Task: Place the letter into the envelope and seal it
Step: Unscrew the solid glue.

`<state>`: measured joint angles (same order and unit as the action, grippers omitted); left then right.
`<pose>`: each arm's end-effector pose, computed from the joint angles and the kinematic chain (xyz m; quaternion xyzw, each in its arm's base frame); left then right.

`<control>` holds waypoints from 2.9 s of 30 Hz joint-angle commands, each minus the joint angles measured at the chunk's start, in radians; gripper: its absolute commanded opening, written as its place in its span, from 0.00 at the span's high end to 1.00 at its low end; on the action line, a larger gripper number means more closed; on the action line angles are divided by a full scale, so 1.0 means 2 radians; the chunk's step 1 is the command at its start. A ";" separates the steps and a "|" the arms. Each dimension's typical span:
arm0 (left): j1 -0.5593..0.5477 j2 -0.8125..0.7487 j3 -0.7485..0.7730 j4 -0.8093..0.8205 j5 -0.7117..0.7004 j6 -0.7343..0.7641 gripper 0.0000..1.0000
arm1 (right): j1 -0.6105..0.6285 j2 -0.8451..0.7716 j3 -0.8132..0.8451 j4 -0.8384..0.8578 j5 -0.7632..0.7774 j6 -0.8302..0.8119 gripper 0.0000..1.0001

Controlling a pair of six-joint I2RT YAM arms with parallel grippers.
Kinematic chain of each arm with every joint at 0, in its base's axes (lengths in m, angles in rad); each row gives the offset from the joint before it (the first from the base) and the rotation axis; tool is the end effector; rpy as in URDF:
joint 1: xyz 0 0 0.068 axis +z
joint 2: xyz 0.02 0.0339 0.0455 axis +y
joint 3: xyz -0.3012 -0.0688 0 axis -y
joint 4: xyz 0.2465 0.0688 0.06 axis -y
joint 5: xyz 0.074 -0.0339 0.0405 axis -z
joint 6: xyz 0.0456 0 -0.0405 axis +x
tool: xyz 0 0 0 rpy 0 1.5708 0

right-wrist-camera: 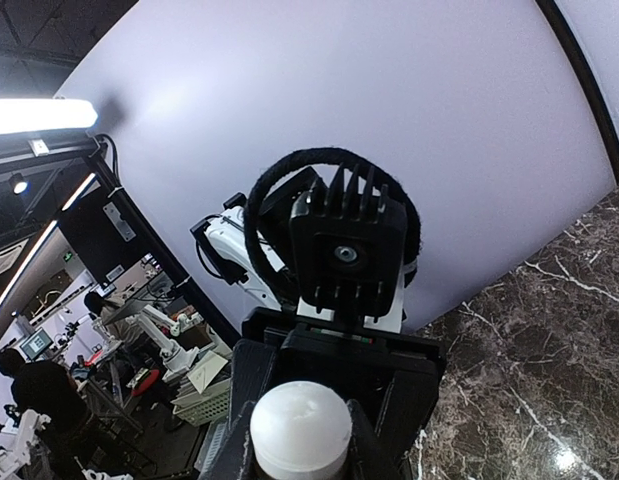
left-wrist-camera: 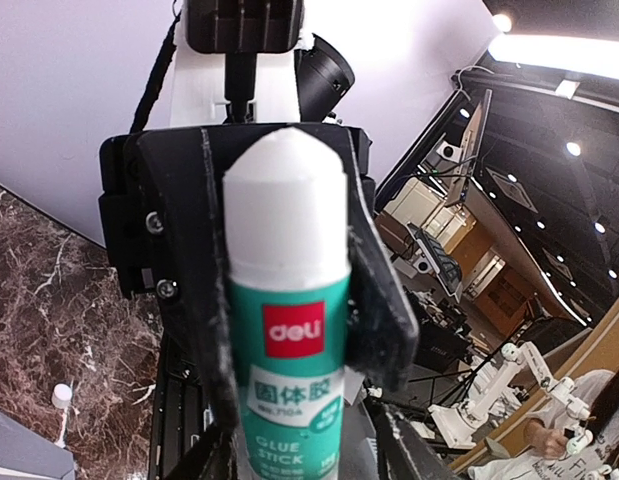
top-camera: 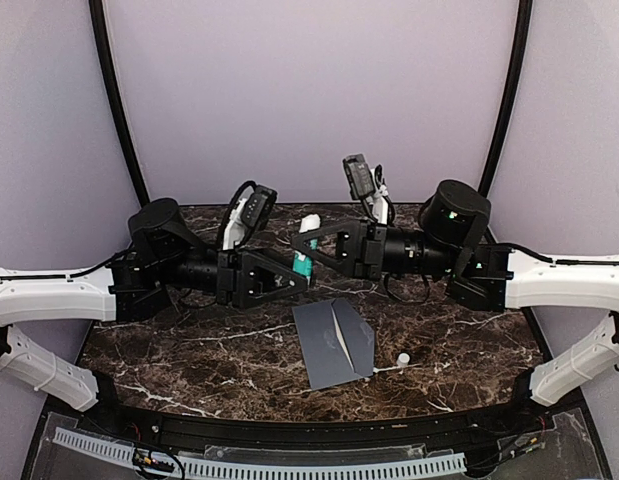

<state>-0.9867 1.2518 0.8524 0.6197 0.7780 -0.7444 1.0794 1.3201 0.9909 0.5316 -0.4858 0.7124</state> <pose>0.1276 -0.2511 0.3822 0.3638 0.5384 -0.7036 0.2876 0.1275 0.2833 0.4054 -0.2952 0.5692 0.6823 0.3513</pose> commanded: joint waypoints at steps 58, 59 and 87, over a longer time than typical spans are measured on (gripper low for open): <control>0.001 -0.036 0.006 -0.135 -0.164 0.044 0.40 | 0.035 0.023 0.062 -0.134 0.193 0.003 0.92; 0.001 -0.033 0.007 -0.134 -0.164 0.043 0.41 | 0.034 0.023 0.061 -0.131 0.187 0.003 0.92; 0.005 -0.056 -0.015 -0.105 -0.212 0.024 1.00 | 0.032 0.011 0.043 -0.124 0.151 0.010 0.58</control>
<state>-0.9836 1.1759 0.8387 0.3630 0.3756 -0.6899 1.1488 1.3655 1.0897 0.2401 -0.1520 0.7349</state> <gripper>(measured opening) 0.220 0.423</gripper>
